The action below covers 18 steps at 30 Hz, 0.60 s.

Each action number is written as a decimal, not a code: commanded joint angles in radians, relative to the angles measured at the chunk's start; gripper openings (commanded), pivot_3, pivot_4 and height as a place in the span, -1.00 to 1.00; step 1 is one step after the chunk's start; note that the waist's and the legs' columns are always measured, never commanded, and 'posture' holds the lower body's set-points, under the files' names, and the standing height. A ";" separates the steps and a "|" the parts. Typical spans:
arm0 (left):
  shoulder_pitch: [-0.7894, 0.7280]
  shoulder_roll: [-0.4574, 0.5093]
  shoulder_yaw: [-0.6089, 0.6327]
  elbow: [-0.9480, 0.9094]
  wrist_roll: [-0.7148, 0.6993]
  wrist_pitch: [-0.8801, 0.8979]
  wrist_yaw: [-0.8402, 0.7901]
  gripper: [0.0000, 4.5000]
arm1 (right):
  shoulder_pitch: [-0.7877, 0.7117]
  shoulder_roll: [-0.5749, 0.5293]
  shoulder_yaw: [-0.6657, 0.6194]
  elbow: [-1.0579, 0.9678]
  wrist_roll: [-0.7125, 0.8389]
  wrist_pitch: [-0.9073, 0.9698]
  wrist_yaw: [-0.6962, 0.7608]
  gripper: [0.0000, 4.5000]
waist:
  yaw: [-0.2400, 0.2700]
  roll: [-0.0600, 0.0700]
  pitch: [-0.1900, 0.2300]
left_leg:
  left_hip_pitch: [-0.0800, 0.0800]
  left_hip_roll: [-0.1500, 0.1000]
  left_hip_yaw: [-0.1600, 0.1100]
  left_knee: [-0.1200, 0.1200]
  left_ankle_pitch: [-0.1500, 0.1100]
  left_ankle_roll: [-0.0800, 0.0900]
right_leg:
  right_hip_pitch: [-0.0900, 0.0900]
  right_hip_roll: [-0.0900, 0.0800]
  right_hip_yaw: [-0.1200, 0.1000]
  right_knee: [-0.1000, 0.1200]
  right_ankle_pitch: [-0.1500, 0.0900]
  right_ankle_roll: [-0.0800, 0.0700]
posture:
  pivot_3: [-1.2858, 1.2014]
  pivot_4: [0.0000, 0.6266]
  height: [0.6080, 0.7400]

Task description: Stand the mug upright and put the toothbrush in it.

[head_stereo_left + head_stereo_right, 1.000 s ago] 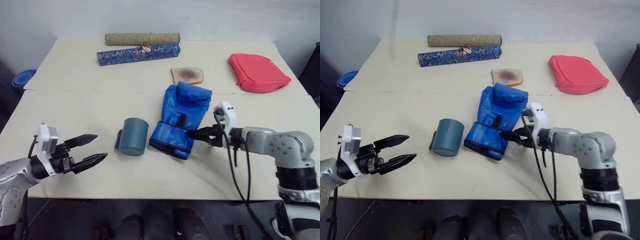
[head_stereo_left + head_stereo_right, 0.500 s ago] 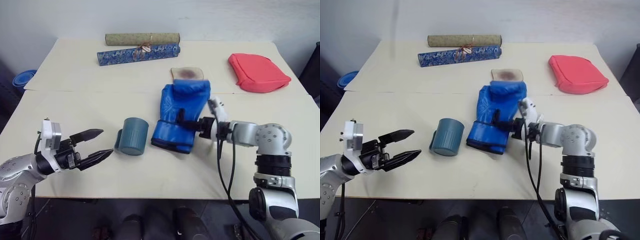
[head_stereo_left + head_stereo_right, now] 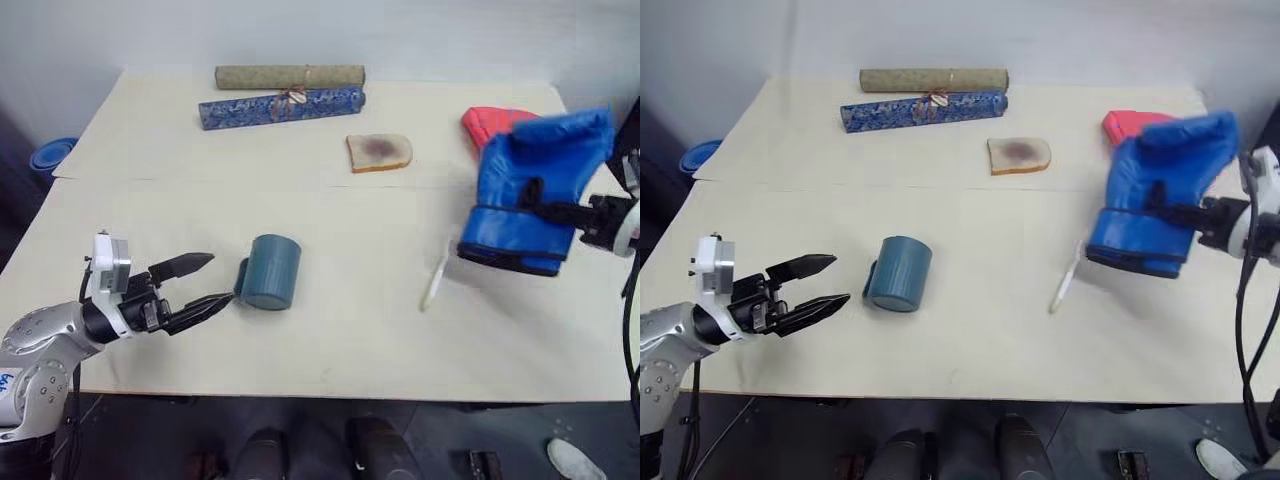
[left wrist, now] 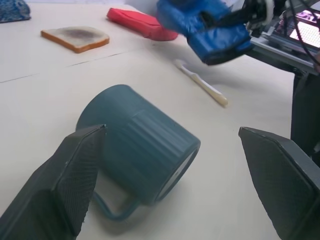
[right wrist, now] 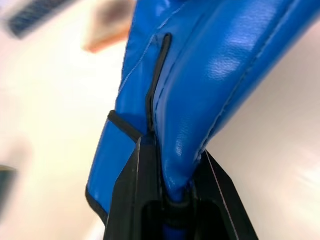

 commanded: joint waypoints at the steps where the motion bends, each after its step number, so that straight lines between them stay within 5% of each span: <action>1: -0.006 0.001 0.008 0.005 0.007 -0.019 -0.003 1.00 | -0.070 -0.031 0.072 0.175 -0.168 -0.150 0.112 -0.94 | -0.006 0.002 0.001 | 0.000 0.000 0.001 0.000 0.000 0.000 | 0.000 0.000 0.001 0.000 0.000 0.000 | 0.03 -0.52 1.00; 4: -0.011 0.004 0.002 0.014 0.012 -0.017 -0.007 1.00 | -0.103 -0.007 0.125 0.276 -0.280 -0.255 0.152 -0.94 | -0.010 0.004 0.002 | 0.003 0.001 0.004 -0.001 0.000 0.000 | -0.001 0.002 0.001 0.003 0.000 0.000 | 0.03 -0.52 1.00; 8: -0.022 0.013 0.025 0.072 0.039 -0.032 0.010 1.00 | -0.119 -0.032 0.127 0.341 -0.390 -0.464 0.119 -0.40 | -0.006 0.004 0.002 | 0.006 0.001 0.005 0.000 0.000 -0.001 | 0.001 0.002 0.001 0.004 0.000 0.000 | 0.03 -0.52 1.00; 12: 0.022 0.017 0.108 0.155 0.082 -0.101 0.016 1.00 | 0.035 -0.121 0.122 0.308 -0.504 -0.954 0.140 0.19 | 0.005 0.004 0.002 | 0.005 0.000 0.005 0.000 0.000 -0.001 | 0.000 0.000 0.000 0.005 0.000 0.000 | 0.03 -0.52 1.00; 18: 0.073 0.052 0.206 0.326 0.199 -0.213 0.061 1.00 | 0.334 -0.040 -0.148 0.091 -0.292 -1.470 0.347 0.99 | -0.011 0.003 0.003 | 0.008 0.001 0.008 -0.001 -0.001 -0.001 | 0.003 0.002 -0.001 0.002 0.000 0.001 | 0.03 -0.52 1.00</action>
